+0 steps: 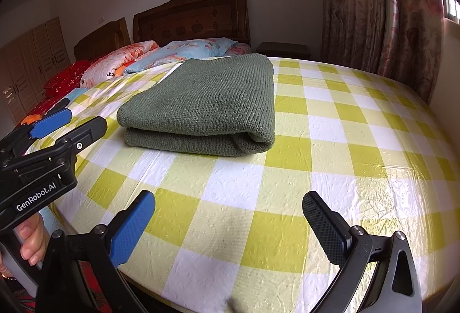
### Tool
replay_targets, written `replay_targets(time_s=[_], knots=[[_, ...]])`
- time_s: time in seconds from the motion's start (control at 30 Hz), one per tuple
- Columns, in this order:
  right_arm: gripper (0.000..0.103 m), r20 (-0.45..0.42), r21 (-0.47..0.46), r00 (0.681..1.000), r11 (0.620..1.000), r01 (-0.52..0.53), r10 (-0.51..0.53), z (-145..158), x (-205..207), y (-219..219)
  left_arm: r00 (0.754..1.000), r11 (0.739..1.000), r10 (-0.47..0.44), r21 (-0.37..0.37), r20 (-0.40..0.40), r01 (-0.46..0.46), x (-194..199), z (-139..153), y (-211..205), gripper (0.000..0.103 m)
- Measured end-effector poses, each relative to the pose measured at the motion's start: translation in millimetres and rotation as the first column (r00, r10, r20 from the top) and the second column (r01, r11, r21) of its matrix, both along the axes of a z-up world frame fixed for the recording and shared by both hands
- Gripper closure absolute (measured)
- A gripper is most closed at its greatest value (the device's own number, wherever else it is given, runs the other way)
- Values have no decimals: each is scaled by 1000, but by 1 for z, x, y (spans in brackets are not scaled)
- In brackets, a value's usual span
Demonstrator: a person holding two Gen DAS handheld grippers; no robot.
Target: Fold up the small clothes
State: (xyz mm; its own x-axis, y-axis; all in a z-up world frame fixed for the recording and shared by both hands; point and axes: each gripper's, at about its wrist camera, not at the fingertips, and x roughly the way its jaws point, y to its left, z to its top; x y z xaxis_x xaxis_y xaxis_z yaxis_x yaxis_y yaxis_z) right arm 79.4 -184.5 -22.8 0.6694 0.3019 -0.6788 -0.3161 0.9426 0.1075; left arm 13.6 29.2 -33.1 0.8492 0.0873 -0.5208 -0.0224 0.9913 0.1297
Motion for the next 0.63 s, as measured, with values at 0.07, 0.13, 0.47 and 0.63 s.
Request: replay_targets(time_s=[0.07,0.13,0.47,0.63], knots=[[0,0,0,1000,1000,0,0,0,0,0,1000,1000,0,-2,-1,0,0,0,0,28],[0,0,0,1000,1000,0,0,0,0,0,1000,1000,0,-2,-1,0,-1,1,0,28],[0,-3,0,1000,1000,0,0,-1,0,1,1000,1000,-1,-4,-3,1,-1,1,1,28],[0,-4,1,1000,1000,1,-1,-1,0,1,1000,1000,-18,-5,14,18,-4,1,0,28]])
